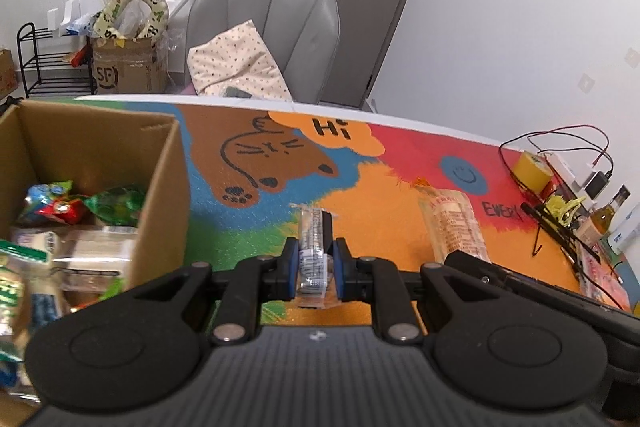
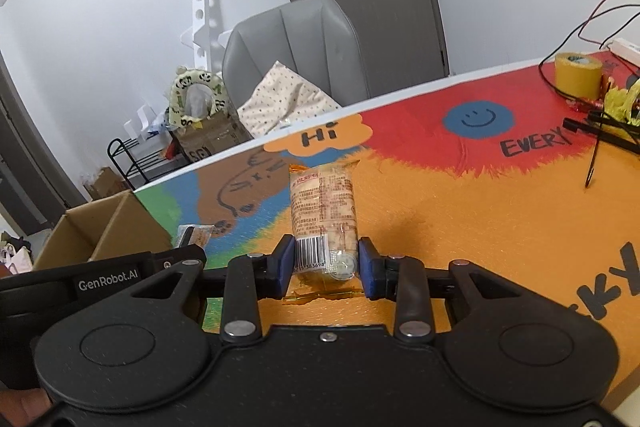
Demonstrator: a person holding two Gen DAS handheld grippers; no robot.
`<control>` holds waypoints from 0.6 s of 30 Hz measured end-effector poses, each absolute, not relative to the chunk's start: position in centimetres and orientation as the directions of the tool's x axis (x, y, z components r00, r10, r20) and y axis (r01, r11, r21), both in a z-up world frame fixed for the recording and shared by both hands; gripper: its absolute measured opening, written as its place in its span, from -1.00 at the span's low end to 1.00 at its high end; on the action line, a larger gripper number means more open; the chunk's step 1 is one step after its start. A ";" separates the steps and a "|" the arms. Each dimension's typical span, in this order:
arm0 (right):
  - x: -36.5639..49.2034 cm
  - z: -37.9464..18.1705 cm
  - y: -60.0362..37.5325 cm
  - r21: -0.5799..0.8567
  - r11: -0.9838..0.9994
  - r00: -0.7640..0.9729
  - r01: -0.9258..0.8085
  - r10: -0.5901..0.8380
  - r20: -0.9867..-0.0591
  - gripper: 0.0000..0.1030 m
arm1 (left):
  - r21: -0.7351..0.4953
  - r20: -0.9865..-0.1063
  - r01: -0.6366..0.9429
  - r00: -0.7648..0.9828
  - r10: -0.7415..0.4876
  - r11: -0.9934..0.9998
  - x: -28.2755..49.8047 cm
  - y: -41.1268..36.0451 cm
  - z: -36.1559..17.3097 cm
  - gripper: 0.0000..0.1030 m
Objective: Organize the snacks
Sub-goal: 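Carry both packs into the cardboard box and open both grippers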
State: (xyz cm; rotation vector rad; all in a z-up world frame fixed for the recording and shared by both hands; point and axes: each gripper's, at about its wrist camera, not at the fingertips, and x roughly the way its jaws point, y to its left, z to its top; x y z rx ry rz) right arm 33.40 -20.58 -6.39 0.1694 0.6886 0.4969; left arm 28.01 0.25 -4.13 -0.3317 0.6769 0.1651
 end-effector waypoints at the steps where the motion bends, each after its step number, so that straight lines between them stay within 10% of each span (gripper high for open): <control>1: 33.2 -6.2 -20.6 0.310 0.870 0.663 -0.383 0.493 -0.563 -0.39 | -0.246 -0.634 -0.255 0.772 0.043 0.935 27.7 0.3 -3.9 -0.68; 18: 29.6 -3.1 -18.6 0.300 0.853 0.688 -0.426 0.521 -0.505 -0.39 | -0.256 -0.576 -0.244 0.816 0.055 0.935 23.3 2.8 -0.4 -0.68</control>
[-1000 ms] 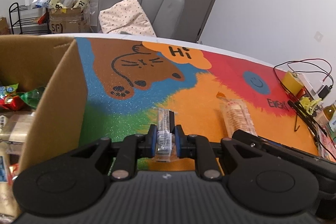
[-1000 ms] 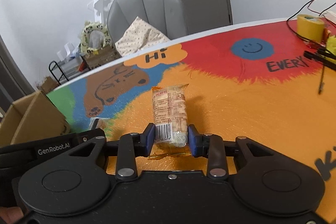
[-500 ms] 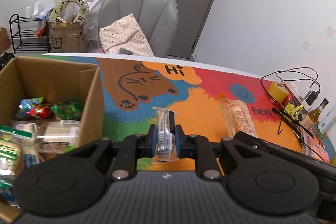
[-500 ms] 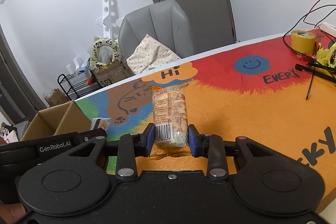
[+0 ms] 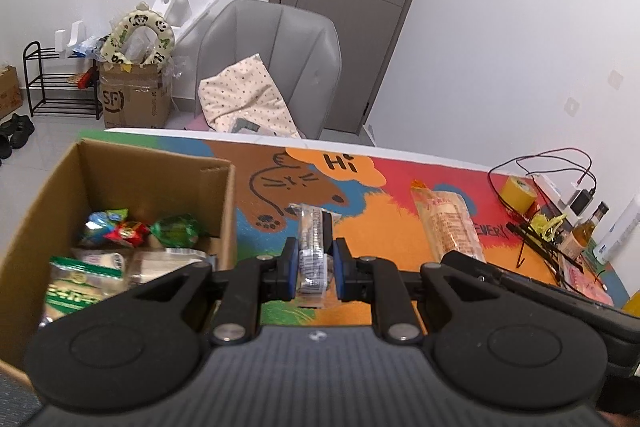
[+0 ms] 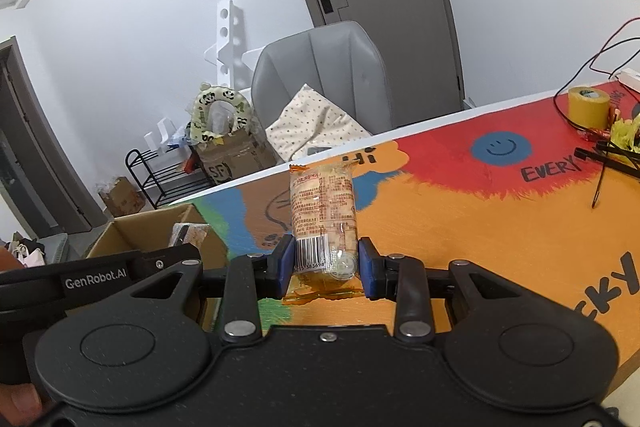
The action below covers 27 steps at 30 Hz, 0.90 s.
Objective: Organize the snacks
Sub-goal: 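Carry both packs into the cardboard box and open both grippers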
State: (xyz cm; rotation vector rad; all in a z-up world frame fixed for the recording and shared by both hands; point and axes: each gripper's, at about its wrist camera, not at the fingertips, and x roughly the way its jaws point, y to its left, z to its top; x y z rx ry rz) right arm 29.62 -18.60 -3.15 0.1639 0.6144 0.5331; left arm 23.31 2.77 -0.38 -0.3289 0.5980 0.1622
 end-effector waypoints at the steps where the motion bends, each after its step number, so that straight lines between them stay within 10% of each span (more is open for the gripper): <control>1: 29.5 -3.1 -18.4 0.300 0.852 0.687 -0.429 0.523 -0.504 -0.39 | -0.259 -0.573 -0.247 0.817 0.057 0.934 23.1 3.1 -0.2 -0.68; 27: 25.8 -0.7 -10.4 0.251 0.798 0.649 -0.548 0.595 -0.474 -0.39 | -0.292 -0.564 -0.318 0.819 0.106 0.902 16.9 12.6 0.6 -0.68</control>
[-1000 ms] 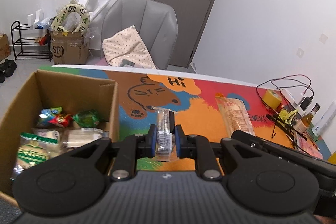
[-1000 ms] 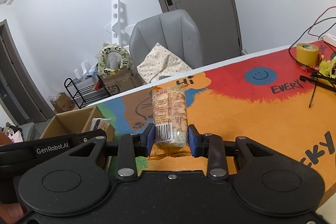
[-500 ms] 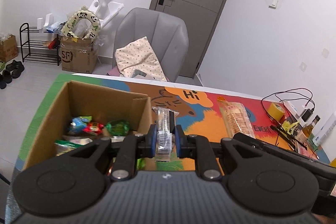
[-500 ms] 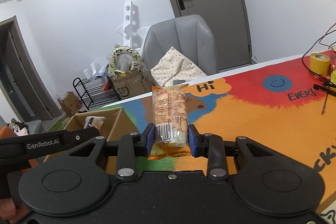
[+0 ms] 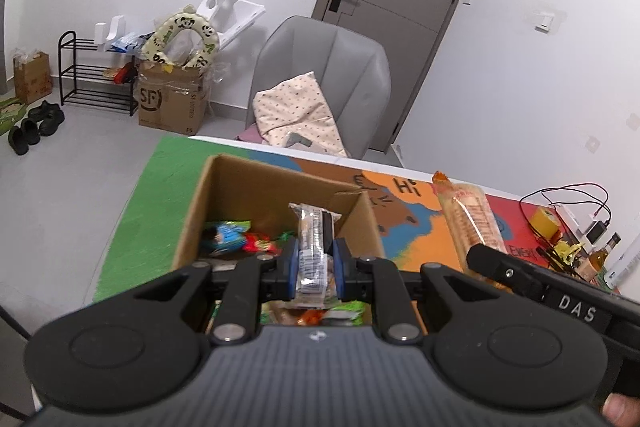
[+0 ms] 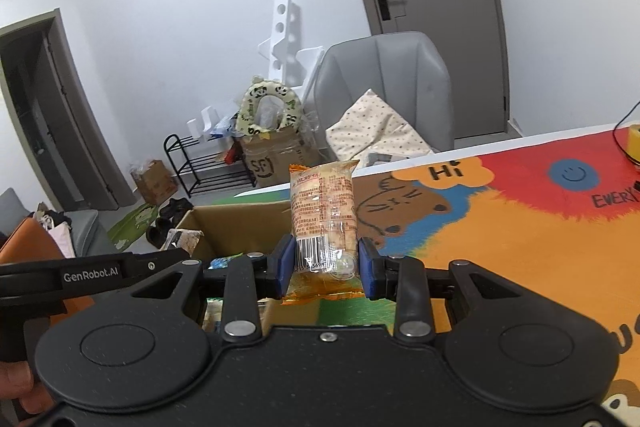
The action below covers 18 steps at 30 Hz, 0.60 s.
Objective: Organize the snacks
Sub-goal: 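Carry both packs into the cardboard box and open both grippers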
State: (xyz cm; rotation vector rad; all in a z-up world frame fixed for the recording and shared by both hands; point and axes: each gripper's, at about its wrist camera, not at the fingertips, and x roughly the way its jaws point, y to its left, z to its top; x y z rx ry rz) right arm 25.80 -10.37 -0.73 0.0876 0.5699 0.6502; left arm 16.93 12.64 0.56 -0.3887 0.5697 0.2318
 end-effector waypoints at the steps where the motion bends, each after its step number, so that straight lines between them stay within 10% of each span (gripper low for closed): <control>1: 25.7 -0.8 -10.0 0.248 0.796 0.646 -0.553 0.597 -0.476 -0.39 | -0.294 -0.569 -0.320 0.816 0.104 0.901 16.8 12.9 0.4 -0.68; 18: 23.3 -1.2 -6.0 0.234 0.758 0.585 -0.609 0.628 -0.514 -0.38 | -0.304 -0.615 -0.330 0.784 0.080 0.894 14.7 14.8 -0.8 -0.10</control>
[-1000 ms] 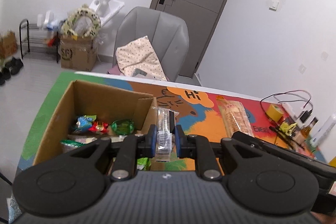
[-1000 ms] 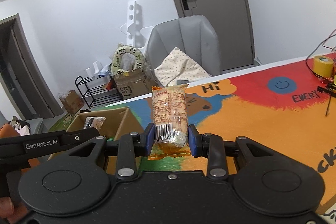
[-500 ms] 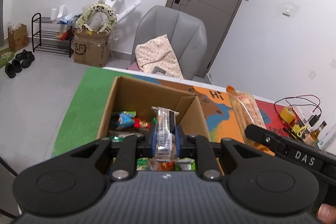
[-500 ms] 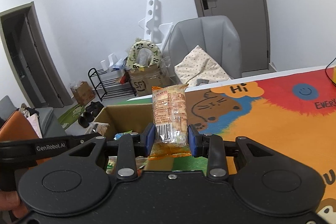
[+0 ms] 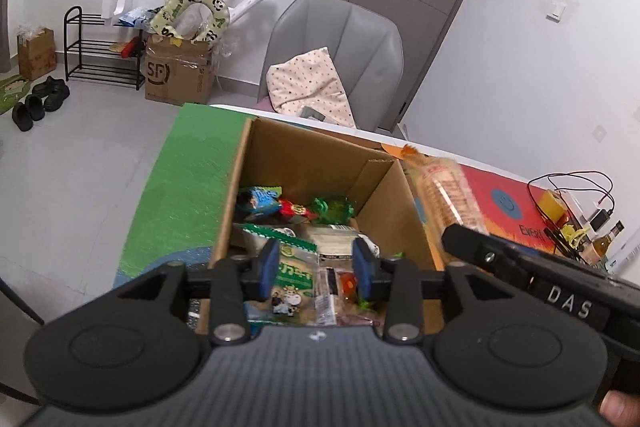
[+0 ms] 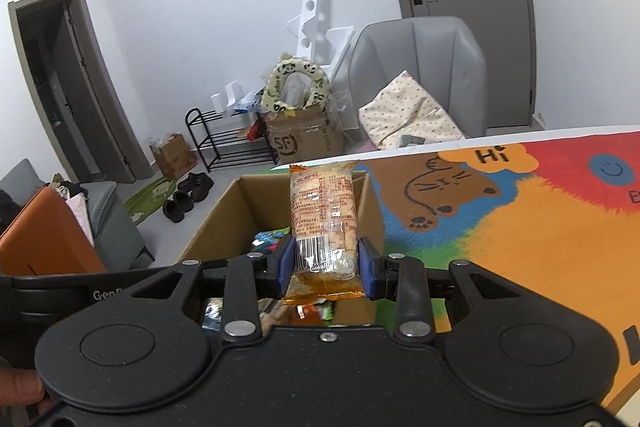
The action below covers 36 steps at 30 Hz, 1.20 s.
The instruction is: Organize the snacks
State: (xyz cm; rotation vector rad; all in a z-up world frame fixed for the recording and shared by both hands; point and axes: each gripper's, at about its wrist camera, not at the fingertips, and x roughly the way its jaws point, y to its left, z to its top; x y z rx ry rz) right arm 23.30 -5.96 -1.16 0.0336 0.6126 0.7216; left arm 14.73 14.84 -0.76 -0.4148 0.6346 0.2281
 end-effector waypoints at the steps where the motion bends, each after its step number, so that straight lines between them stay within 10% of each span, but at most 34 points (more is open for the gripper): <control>1: 23.2 -1.2 -5.7 0.235 0.750 0.571 -0.618 0.634 -0.521 -0.37 | -0.301 -0.613 -0.329 0.786 0.083 0.895 14.6 14.9 -0.7 -0.03; 12: 22.6 -1.7 -8.3 0.280 0.795 0.606 -0.539 0.596 -0.527 -0.08 | -0.278 -0.607 -0.315 0.790 0.088 0.908 14.6 14.0 -0.7 0.64; 36: 21.3 -2.0 -14.9 0.286 0.857 0.690 -0.430 0.516 -0.508 0.23 | -0.229 -0.589 -0.237 0.806 0.059 0.944 13.8 9.5 -0.2 0.77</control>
